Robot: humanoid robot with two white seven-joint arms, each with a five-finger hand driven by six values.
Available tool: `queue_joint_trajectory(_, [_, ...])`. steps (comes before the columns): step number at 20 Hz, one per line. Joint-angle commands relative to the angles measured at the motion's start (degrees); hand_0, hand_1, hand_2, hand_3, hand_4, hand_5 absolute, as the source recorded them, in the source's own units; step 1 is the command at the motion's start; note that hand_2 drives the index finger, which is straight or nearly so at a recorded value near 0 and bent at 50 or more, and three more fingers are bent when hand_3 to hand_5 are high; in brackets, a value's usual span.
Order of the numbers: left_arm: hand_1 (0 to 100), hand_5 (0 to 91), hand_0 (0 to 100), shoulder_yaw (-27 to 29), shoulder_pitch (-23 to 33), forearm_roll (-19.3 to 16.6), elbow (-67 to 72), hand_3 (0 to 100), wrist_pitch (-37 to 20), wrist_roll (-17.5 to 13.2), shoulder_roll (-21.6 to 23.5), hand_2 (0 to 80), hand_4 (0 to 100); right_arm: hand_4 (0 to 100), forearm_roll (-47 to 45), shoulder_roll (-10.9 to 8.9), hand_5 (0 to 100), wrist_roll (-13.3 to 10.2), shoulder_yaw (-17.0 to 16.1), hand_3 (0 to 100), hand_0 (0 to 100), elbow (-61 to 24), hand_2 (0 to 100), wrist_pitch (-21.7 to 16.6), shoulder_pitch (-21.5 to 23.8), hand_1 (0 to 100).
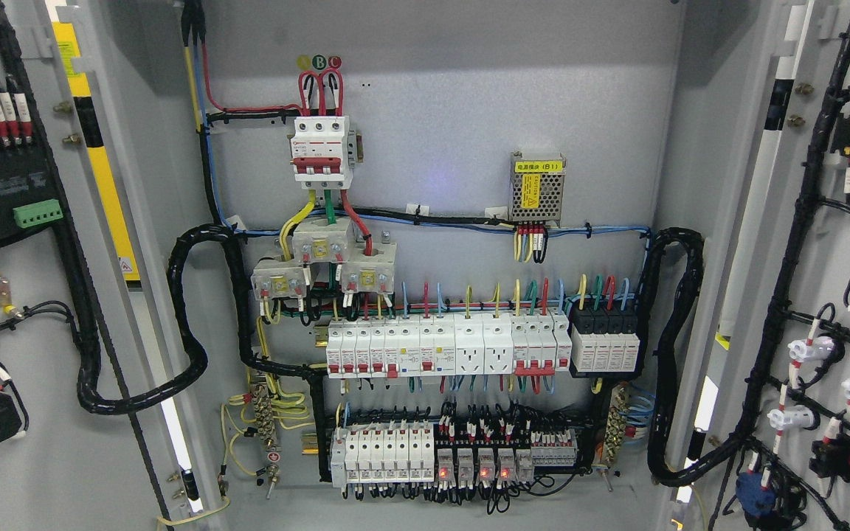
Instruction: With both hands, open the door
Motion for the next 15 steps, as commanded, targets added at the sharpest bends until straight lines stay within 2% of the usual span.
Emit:
queue_joint_trajectory(1, [0, 0.0, 0, -5.8, -0.4, 0.0, 10.8, 0, 2.7, 0.5, 1.3, 0.0, 0, 0, 2.4, 1.11, 0, -1.7, 1.0, 0, 20, 21.0, 0, 4.8, -3.5, 12])
queue_joint_trajectory(3, [0, 0.0, 0, -6.1, -0.4, -0.1, 10.8, 0, 2.8, 0.5, 1.3, 0.0, 0, 0, 4.3, 1.11, 0, -2.0, 1.0, 0, 20, 21.3, 0, 9.3, -4.5, 12])
queue_joint_trajectory(5, [0, 0.0, 0, -6.1, -0.3, -0.1, 10.8, 0, 2.8, 0.5, 1.3, 0.0, 0, 0, 6.6, 1.2, 0, -2.1, 1.0, 0, 20, 21.7, 0, 11.4, -5.0, 12])
queue_joint_trajectory(9, [0, 0.0, 0, -6.2, -0.4, -0.4, 10.8, 0, 2.9, 0.6, 1.3, 0.0, 0, 0, 7.6, 2.08, 0, -2.1, 0.7, 0, 20, 23.6, 0, 12.2, -7.5, 12])
queue_joint_trajectory(15, [0, 0.0, 0, -6.4, -0.5, -1.2, 10.8, 0, 2.9, 0.6, 1.3, 0.0, 0, 0, 7.6, 2.08, 0, -2.1, 0.6, 0, 20, 23.7, 0, 12.2, -8.3, 12])
